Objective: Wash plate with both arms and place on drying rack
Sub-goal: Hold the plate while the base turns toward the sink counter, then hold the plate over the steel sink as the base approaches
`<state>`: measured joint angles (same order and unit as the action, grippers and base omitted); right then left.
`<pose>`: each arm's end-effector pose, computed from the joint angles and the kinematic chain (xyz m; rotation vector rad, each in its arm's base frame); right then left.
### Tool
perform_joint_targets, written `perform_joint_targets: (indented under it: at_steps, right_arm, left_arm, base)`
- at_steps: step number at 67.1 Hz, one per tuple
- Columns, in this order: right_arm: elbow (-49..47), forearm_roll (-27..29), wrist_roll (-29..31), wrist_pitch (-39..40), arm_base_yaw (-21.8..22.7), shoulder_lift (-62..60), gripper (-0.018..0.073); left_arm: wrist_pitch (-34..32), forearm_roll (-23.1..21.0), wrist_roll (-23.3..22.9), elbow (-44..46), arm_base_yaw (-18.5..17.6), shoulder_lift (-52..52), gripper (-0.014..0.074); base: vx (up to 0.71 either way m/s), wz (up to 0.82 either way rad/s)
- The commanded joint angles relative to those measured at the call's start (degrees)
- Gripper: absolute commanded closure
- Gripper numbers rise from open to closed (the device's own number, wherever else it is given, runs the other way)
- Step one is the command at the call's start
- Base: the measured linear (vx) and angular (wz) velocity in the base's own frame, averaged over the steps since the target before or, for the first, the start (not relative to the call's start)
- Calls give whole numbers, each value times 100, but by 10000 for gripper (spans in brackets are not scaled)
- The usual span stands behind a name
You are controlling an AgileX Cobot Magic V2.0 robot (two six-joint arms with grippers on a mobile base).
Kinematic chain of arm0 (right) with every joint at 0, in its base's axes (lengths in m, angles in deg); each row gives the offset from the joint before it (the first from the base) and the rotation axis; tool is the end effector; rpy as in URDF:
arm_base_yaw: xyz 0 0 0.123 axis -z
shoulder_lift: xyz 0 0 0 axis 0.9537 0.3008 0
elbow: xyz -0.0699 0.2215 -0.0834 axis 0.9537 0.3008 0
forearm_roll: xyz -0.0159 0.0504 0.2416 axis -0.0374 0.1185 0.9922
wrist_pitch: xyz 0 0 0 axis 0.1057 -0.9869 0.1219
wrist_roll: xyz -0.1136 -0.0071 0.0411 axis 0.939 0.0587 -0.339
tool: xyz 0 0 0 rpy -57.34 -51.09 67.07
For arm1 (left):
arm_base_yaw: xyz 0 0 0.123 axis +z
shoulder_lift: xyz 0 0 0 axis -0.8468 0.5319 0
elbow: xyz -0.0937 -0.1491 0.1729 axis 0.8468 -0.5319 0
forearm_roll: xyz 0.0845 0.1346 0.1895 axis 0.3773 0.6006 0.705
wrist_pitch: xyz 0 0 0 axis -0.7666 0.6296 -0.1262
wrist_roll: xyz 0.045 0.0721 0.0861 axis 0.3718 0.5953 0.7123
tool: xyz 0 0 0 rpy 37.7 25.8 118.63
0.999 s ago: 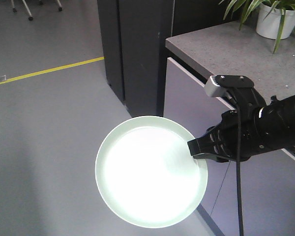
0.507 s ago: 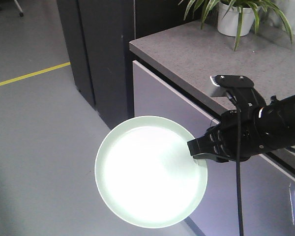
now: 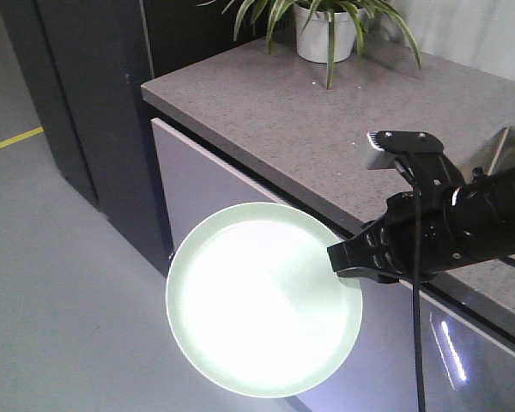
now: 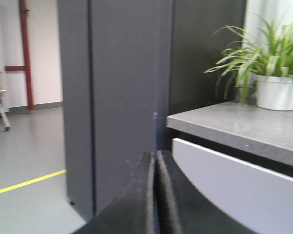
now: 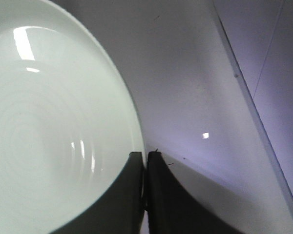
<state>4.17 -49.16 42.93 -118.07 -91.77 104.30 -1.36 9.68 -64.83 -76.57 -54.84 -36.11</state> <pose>0.2529 0.1365 0.2483 -0.4896 2.5353 0.6459 0.1198 0.0065 0.2132 -0.0817 1.4580 -0.0047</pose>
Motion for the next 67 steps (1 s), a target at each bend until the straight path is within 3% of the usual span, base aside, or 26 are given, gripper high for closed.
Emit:
perform_joint_targets:
  at_steps: [1,67]
  right_arm:
    - [-170,175,36,198,8,-168,561]
    - [-170,175,36,196,8,-168,561]
  left_arm:
    - [-417,-43,-31,161,4,-77,603]
    - [-417,-43,-26,161,4,-76,603]
  base:
    - [9,-33]
    - [10,-37]
